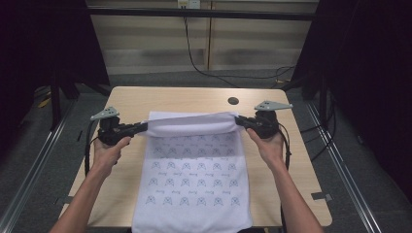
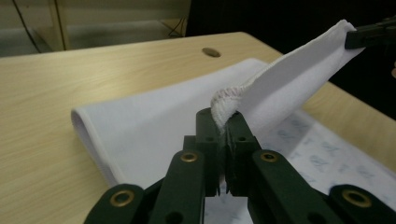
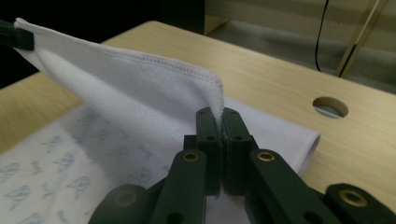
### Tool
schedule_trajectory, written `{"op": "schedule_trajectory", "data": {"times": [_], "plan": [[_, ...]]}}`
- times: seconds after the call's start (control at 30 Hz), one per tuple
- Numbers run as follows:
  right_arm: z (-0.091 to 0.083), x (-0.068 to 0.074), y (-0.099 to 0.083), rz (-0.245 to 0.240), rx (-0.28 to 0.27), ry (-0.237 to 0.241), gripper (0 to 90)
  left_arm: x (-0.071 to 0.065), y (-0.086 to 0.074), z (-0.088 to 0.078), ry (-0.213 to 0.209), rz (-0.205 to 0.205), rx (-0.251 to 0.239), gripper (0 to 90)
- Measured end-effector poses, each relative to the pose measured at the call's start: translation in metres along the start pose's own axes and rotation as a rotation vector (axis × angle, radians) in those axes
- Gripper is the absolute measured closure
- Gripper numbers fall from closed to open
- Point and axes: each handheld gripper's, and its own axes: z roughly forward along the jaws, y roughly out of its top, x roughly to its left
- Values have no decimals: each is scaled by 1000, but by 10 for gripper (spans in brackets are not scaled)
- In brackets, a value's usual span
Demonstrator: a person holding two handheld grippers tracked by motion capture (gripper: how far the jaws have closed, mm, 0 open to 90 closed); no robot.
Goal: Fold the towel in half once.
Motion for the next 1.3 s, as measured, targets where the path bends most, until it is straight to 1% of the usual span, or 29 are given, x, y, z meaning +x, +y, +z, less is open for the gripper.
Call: {"op": "schedule_trajectory", "data": {"times": [0.03, 0.1, 0.13, 0.17, 0.2, 0.23, 0.3, 0.33, 0.37, 0.4, 0.47, 0.57, 0.6, 0.63, 0.7, 0.77, 0.83, 0.87, 0.9, 0.93, 0.97, 1.0, 1.03, 1.07, 1.13, 1.17, 1.2, 1.27, 1.3], "plan": [[-8, 5, 1, -10, -10, 0, 879, -6, 0, -5, -18, 3, -15, 864], [-24, 15, 1, -28, -25, 12, 879, -16, 0, -16, -25, 15, -31, 864], [-31, 19, 1, -37, -26, 17, 879, -19, 0, -22, -49, 18, -42, 864], [-38, 23, 0, -49, -29, 18, 879, -23, 1, -27, -49, 21, -46, 863], [-45, 27, -1, -52, -36, 31, 879, -29, 2, -35, -46, 45, -52, 863], [-53, 32, -3, -48, -49, 51, 878, -32, 2, -39, -47, 52, -54, 863], [-61, 42, -9, -55, -52, 64, 879, -40, -4, -47, -54, 68, -55, 863], [-65, 53, -21, -72, -29, 79, 878, -42, -10, -49, -41, 76, -36, 863], [-66, 58, -30, -73, -15, 92, 878, -44, -16, -51, -34, 79, -19, 863], [-66, 58, -30, -73, -15, 92, 878, -45, -25, -53, -47, 65, -17, 863], [-66, 67, -50, -78, 24, 106, 877, -47, -43, -55, -65, 40, 10, 863], [-67, 76, -79, -67, 84, 122, 878, -56, -67, -59, -84, 46, 73, 863], [-69, 78, -87, -56, 90, 126, 877, -58, -73, -62, -90, 47, 82, 863], [-75, 83, -98, -29, 78, 140, 877, -61, -78, -65, -98, 41, 81, 863], [-78, 86, -102, -27, 74, 144, 876, -66, -85, -71, -102, 28, 71, 863], [-81, 92, -108, -34, 76, 141, 875, -73, -91, -75, -107, 53, 87, 862], [-84, 96, -115, -34, 97, 143, 870, -77, -102, -74, -128, 46, 121, 861], [-85, 97, -120, -34, 107, 141, 863, -77, -109, -73, -126, 50, 142, 860], [-86, 98, -125, -26, 114, 148, 861, -78, -116, -72, -139, 38, 163, 859], [-86, 99, -131, -16, 122, 160, 860, -78, -122, -70, -158, 34, 192, 856], [-85, 102, -145, -5, 164, 171, 845, -78, -134, -65, -157, 34, 245, 852], [-83, 103, -152, 1, 185, 177, 837, -78, -134, -65, -157, 34, 245, 847], [-83, 103, -152, 1, 185, 177, 837, -79, -139, -63, -163, 33, 270, 847], [-83, 104, -158, 7, 206, 186, 830, -80, -141, -62, -163, 38, 291, 838], [-84, 106, -167, 10, 226, 187, 817, -84, -144, -60, -187, 38, 312, 823], [-90, 108, -170, -10, 242, 185, 805, -90, -147, -61, -211, 59, 344, 804], [-90, 108, -170, -10, 242, 185, 805, -90, -147, -61, -211, 59, 344, 791], [-97, 111, -172, -10, 243, 188, 785, -93, -147, -63, -233, 81, 344, 787], [-101, 113, -173, -7, 244, 198, 766, -95, -145, -65, -247, 75, 341, 772]]}}
